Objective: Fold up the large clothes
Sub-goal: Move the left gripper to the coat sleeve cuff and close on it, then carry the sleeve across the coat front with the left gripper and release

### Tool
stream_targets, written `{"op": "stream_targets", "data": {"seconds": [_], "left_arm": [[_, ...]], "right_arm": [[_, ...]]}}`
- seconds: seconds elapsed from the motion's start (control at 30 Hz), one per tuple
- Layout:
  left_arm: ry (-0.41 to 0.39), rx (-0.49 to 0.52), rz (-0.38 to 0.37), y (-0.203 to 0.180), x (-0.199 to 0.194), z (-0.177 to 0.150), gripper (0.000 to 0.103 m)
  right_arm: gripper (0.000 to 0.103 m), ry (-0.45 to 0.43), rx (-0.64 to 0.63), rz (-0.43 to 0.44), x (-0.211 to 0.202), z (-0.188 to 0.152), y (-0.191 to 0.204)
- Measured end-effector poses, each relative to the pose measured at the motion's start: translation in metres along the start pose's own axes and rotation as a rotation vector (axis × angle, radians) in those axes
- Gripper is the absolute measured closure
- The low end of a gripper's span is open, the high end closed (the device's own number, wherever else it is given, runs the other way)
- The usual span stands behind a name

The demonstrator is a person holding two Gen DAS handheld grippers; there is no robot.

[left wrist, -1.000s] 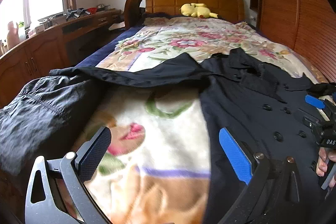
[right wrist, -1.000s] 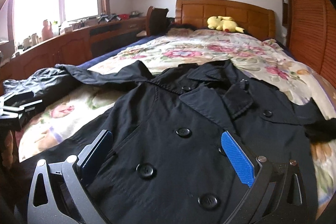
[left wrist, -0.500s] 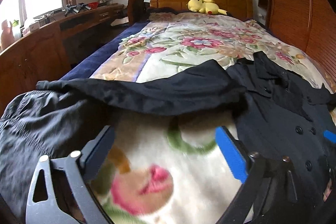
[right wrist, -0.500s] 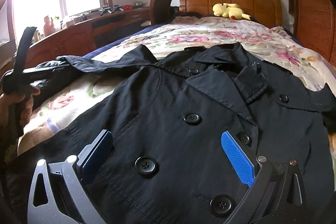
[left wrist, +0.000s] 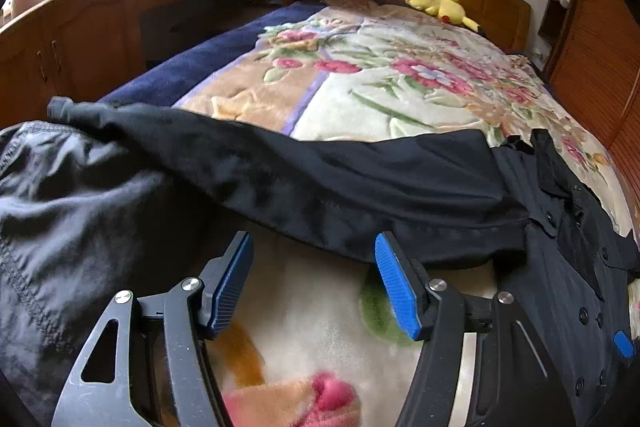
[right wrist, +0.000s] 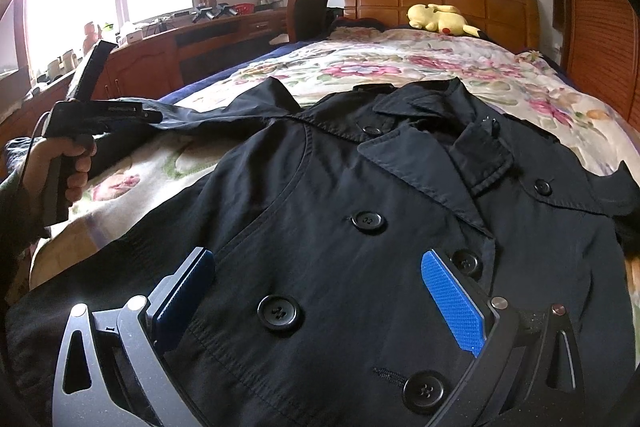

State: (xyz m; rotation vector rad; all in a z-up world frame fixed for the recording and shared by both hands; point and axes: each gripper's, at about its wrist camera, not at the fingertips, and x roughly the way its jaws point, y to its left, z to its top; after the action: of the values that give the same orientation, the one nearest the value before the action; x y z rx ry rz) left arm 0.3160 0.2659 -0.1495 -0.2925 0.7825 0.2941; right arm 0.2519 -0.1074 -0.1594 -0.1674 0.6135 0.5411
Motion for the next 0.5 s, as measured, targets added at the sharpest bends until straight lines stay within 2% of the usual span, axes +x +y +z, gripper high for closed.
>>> {"op": "stream_targets", "data": {"seconds": [0.07, 0.13, 0.2, 0.3, 0.4, 0.5], "left_arm": [[0.008, -0.004, -0.003, -0.001, 0.005, 0.001, 0.039], [0.002, 0.016, -0.002, -0.004, 0.008, 0.006, 0.055], [-0.007, 0.033, 0.029, -0.008, 0.012, 0.017, 0.062], [0.033, 0.022, 0.101, -0.005, 0.025, 0.030, 0.064], [0.061, -0.012, 0.104, 0.002, 0.032, 0.033, 0.065], [0.043, 0.001, 0.079, 0.001, 0.029, 0.034, 0.091]], "right_arm": [[0.000, 0.001, 0.000, 0.000, 0.000, 0.000, 0.000], [0.000, 0.001, 0.001, 0.001, 0.000, 0.000, 0.000], [0.000, 0.002, 0.000, 0.000, 0.001, 0.000, 0.000], [0.000, 0.004, 0.000, 0.000, 0.002, 0.000, 0.001], [0.000, 0.003, 0.003, 0.002, 0.003, 0.001, 0.001], [0.000, 0.002, 0.003, 0.003, 0.003, 0.000, 0.002]]}}
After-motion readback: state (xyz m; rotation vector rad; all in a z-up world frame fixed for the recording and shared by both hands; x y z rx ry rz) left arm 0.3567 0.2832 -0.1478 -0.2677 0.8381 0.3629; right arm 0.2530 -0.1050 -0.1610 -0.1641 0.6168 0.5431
